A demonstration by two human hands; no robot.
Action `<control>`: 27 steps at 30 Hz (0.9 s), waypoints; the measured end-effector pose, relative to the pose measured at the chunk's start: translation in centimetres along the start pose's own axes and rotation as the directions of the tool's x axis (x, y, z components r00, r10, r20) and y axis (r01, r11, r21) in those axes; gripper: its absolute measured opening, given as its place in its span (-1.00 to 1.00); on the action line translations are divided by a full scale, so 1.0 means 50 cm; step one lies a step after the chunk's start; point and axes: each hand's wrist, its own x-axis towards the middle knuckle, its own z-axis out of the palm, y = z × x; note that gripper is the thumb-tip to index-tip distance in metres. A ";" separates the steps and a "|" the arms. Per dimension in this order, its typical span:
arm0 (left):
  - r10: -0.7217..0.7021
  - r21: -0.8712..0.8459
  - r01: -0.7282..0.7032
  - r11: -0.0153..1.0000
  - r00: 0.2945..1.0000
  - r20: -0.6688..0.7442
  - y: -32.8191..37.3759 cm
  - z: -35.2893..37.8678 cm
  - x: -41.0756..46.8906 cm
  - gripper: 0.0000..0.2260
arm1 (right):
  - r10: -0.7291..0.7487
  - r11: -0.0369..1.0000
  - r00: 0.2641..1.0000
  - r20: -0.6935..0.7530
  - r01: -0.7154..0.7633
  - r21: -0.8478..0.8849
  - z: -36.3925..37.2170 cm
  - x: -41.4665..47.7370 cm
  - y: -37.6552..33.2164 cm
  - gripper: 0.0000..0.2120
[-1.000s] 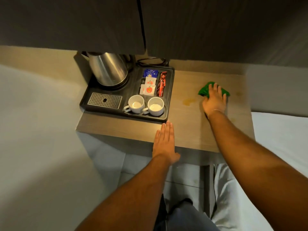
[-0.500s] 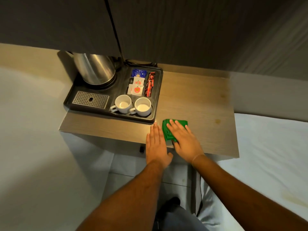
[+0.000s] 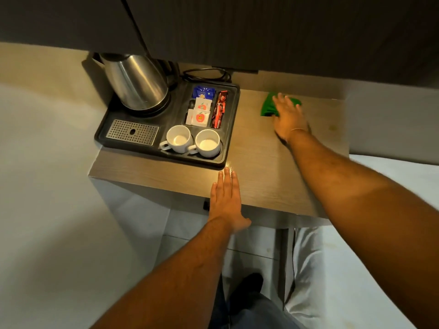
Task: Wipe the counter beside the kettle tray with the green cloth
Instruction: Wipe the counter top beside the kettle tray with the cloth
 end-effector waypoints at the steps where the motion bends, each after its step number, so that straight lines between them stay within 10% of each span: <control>1: 0.000 0.003 0.000 1.000 1.000 0.016 0.000 -0.002 0.001 0.37 | 0.060 0.998 0.998 -0.024 -0.060 0.001 -0.011 -0.009 0.040 -0.37; 8: 0.008 -0.010 -0.007 1.000 0.992 0.122 -0.009 -0.015 0.019 0.41 | 0.244 0.970 0.968 -0.055 -0.243 0.034 -0.041 -0.163 0.167 -0.38; 16: 0.003 -0.020 0.002 1.000 0.968 0.252 -0.012 -0.032 0.032 0.45 | -0.281 0.959 0.952 0.123 0.281 0.022 0.098 -0.498 0.133 -0.22; 27: -0.004 -0.012 0.007 1.000 0.968 0.249 0.000 -0.038 0.024 0.44 | 0.214 0.974 0.975 -0.051 -0.209 0.086 -0.045 -0.094 0.243 -0.42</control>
